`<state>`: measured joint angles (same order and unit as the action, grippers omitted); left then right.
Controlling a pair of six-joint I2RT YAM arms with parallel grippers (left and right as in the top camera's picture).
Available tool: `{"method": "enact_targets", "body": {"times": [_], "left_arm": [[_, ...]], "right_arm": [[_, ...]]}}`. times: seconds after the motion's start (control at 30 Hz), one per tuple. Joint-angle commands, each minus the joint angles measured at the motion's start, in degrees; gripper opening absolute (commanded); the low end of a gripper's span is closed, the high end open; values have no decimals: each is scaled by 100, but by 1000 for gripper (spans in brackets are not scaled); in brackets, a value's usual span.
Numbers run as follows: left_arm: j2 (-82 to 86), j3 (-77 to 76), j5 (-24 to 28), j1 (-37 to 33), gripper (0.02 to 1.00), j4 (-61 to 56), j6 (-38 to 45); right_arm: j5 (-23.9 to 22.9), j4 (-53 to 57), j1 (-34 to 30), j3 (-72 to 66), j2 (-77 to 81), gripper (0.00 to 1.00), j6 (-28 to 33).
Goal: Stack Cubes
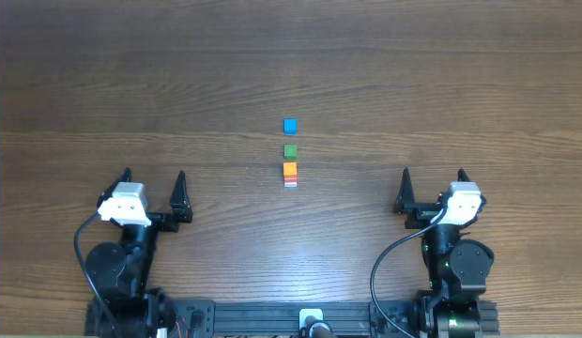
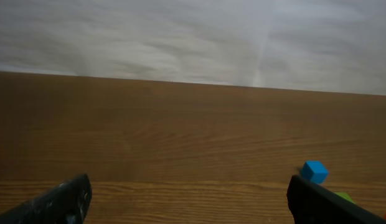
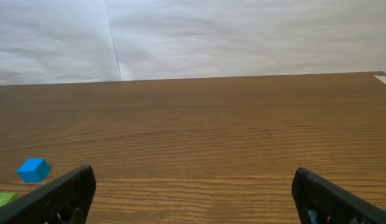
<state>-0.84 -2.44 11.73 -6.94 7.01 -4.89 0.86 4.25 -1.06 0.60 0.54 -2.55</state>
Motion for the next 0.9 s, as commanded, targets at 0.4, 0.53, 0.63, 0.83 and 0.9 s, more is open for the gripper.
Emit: {"method": "enact_targets", "body": {"times": [0.4,0.53,0.63,0.83,0.9], "left_arm": [[63,61,68,-31,1000,-46,127],[63,61,68,-31,1000,-46,127],[63,61,68,-31,998,-46,127],[63,61,68,-31,998,-46,127],[63,61,68,-31,996,-46,127]], "right_arm": [[-50,9,31,-28,-24,991,2],[-50,9,31,-28,-24,991,2],[-50,9,31,-28,-24,991,2],[-48,-205,31,-28,-24,993,0],[-33,-269,31,-28,-24,991,-79]]}}
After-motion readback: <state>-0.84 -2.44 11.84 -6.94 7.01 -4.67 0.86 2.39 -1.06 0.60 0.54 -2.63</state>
